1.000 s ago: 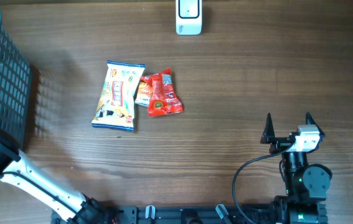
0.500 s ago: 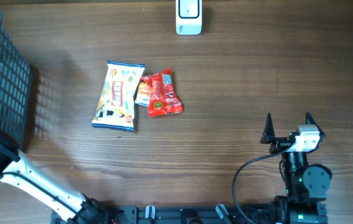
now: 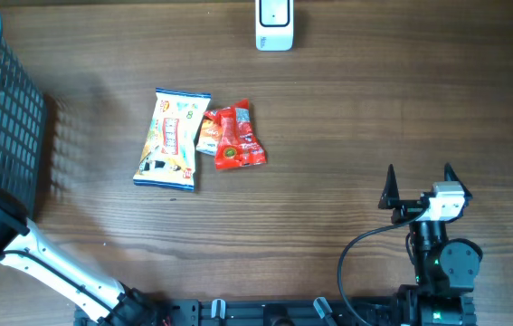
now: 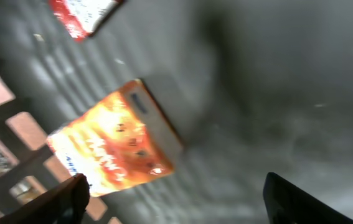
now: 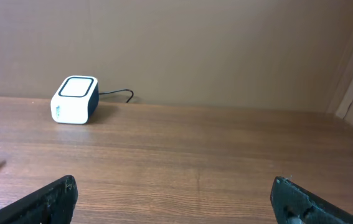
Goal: Scan the item barcode
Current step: 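Return the left gripper into the basket and grasp the orange tissue box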
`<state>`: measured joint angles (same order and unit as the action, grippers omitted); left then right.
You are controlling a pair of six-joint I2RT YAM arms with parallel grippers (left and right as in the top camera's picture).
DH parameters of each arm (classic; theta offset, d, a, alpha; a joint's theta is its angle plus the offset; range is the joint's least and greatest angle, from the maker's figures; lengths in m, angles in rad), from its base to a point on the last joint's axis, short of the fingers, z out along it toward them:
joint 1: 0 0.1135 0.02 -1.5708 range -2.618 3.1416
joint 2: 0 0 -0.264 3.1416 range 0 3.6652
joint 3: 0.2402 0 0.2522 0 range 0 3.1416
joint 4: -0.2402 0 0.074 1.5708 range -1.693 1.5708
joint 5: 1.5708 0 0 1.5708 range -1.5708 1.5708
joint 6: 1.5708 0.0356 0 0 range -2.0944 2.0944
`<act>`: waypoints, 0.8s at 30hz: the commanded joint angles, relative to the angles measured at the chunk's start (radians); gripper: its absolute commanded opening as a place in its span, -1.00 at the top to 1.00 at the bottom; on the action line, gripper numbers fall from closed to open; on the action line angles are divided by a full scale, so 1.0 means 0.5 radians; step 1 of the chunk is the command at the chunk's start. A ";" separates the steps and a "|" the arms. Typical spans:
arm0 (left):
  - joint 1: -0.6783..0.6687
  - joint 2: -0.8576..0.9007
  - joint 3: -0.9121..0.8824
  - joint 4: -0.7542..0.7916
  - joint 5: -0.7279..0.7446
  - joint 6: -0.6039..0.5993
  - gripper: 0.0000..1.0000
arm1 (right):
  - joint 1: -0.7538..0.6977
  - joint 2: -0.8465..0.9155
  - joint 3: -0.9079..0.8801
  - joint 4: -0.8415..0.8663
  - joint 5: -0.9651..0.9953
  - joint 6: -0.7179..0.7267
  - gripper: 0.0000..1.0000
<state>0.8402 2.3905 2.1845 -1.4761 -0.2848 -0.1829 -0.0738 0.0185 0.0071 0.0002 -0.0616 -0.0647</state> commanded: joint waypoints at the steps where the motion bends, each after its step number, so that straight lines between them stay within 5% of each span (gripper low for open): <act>1: 0.021 -0.009 -0.016 0.000 -0.229 -0.014 -0.70 | -0.010 -0.008 -0.004 0.003 0.019 0.028 -1.00; 9: 0.021 0.012 -0.016 -0.002 -0.298 -0.083 -0.54 | -0.010 -0.008 -0.004 0.003 0.019 0.027 -0.99; 24: 0.034 0.121 -0.016 -0.011 -0.301 -0.083 -0.60 | -0.010 -0.008 -0.004 0.003 0.019 0.028 -0.99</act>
<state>0.8402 2.4344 2.1845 -1.4929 -0.4072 -0.2077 -0.0738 0.0185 0.0071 0.0002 -0.0616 -0.0650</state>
